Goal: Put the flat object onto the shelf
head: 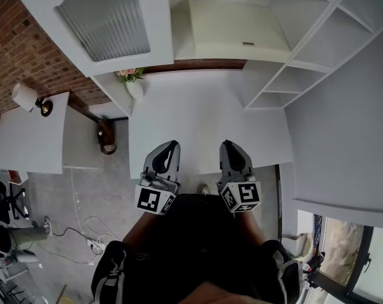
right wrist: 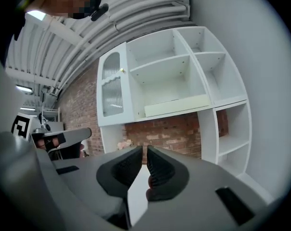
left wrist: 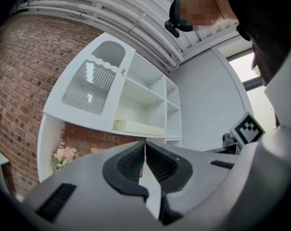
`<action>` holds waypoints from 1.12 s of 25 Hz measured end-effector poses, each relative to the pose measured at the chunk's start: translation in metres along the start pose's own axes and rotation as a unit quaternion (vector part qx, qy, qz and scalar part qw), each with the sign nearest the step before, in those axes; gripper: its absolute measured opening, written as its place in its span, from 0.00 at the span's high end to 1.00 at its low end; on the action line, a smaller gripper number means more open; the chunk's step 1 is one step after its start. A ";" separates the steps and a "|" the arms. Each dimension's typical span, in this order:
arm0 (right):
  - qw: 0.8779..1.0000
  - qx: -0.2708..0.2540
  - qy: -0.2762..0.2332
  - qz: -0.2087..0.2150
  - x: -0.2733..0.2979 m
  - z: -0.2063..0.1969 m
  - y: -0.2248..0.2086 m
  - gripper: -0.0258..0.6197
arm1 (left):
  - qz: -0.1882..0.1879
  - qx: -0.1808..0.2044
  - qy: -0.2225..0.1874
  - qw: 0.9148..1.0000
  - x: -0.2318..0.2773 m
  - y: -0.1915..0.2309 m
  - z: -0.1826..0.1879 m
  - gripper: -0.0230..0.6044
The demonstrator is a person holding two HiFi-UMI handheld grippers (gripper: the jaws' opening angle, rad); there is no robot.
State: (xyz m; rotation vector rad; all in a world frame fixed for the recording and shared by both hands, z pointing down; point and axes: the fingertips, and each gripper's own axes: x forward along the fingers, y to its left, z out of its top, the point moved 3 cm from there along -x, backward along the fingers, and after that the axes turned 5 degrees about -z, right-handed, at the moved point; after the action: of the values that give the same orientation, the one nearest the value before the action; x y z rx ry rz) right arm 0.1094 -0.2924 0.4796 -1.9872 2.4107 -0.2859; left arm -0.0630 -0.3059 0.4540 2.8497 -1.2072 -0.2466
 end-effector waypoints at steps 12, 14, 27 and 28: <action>0.999 -0.038 -0.005 -0.006 -0.007 0.001 0.006 0.91 | 0.003 -0.002 0.000 1.000 -0.007 -0.002 -0.001 0.93; 0.999 -0.041 -0.006 -0.007 -0.008 0.002 0.008 0.91 | 0.002 -0.004 -0.002 1.000 -0.008 -0.003 -0.001 0.93; 0.998 -0.053 -0.018 -0.001 -0.009 0.007 0.013 0.91 | 0.000 -0.001 -0.008 1.000 -0.011 -0.002 0.004 0.93; 0.998 -0.054 -0.019 0.000 -0.009 0.007 0.013 0.91 | 0.000 -0.001 -0.008 1.000 -0.011 -0.002 0.004 0.93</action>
State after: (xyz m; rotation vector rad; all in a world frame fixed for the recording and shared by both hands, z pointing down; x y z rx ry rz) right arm 0.0987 -0.2826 0.4700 -2.0153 2.4522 -0.1192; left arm -0.0699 -0.2969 0.4509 2.8517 -1.2105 -0.2698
